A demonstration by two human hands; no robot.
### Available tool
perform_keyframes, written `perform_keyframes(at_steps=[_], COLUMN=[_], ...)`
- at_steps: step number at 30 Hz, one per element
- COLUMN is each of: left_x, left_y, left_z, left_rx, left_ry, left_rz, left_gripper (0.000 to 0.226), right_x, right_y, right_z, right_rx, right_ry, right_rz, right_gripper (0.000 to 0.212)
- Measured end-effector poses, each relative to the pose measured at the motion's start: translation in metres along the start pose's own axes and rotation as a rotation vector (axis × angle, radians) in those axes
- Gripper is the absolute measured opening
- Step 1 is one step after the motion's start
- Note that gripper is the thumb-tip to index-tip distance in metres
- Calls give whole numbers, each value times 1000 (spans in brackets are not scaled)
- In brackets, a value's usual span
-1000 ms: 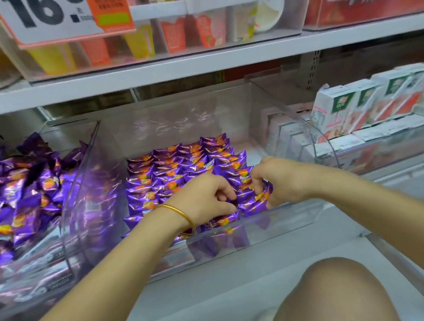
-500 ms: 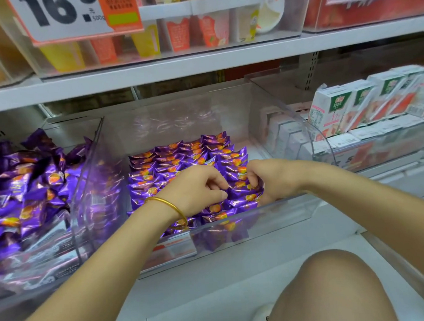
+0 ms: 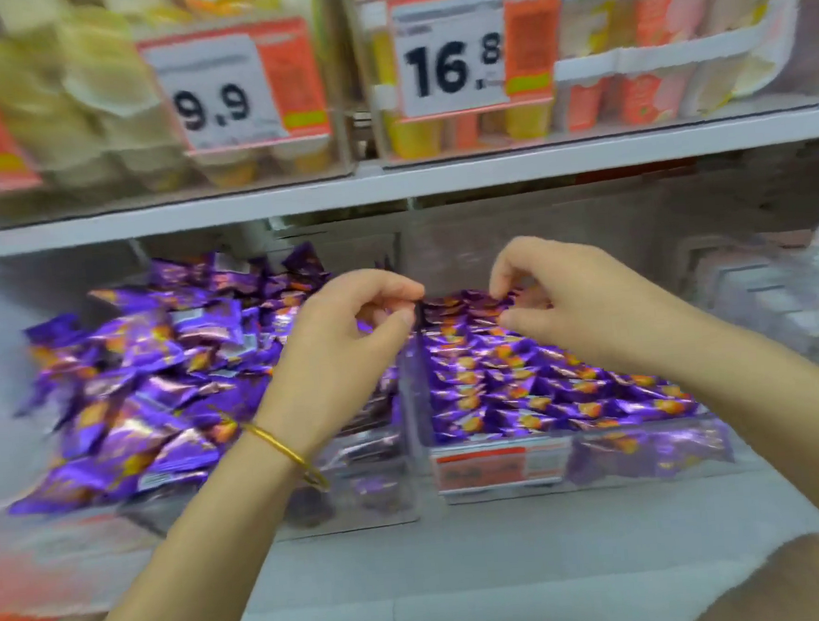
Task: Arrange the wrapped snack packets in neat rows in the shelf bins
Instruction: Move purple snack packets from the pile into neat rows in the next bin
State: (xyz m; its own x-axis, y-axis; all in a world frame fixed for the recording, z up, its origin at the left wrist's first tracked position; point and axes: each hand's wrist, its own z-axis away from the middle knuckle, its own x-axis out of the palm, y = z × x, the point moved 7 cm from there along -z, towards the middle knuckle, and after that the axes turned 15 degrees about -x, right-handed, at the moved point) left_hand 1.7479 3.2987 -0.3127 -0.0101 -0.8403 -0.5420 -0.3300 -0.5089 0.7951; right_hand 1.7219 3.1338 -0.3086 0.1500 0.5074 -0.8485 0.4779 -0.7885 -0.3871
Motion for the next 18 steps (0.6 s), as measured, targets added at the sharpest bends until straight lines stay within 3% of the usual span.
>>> perform_keyframes(at_steps=[5,9,12,14,18], left_x=[-71,-89,-96,-101,-106], left_y=[-60,-89,-96,-98,-95], left_z=[0,-1,-1,-1,8], left_rx=[-90,-116,-94,-82,55], left_ry=[137,155,147,106,-66], left_rz=[-166,-227,-296,-325,-529], left_gripper=[27,28,23,21,15], right_x=[44,88,120,131,133], right_y=[-77,-83,-77,-75,-76], right_z=[-54,-96,-112,-116,-120], right_rx=[-247,-268,-266,-274,-267], right_ry=[-27,-124,-304,-377,-323], right_rz=[-85,100,211,299,315], right_gripper=[22,39,48,36,13])
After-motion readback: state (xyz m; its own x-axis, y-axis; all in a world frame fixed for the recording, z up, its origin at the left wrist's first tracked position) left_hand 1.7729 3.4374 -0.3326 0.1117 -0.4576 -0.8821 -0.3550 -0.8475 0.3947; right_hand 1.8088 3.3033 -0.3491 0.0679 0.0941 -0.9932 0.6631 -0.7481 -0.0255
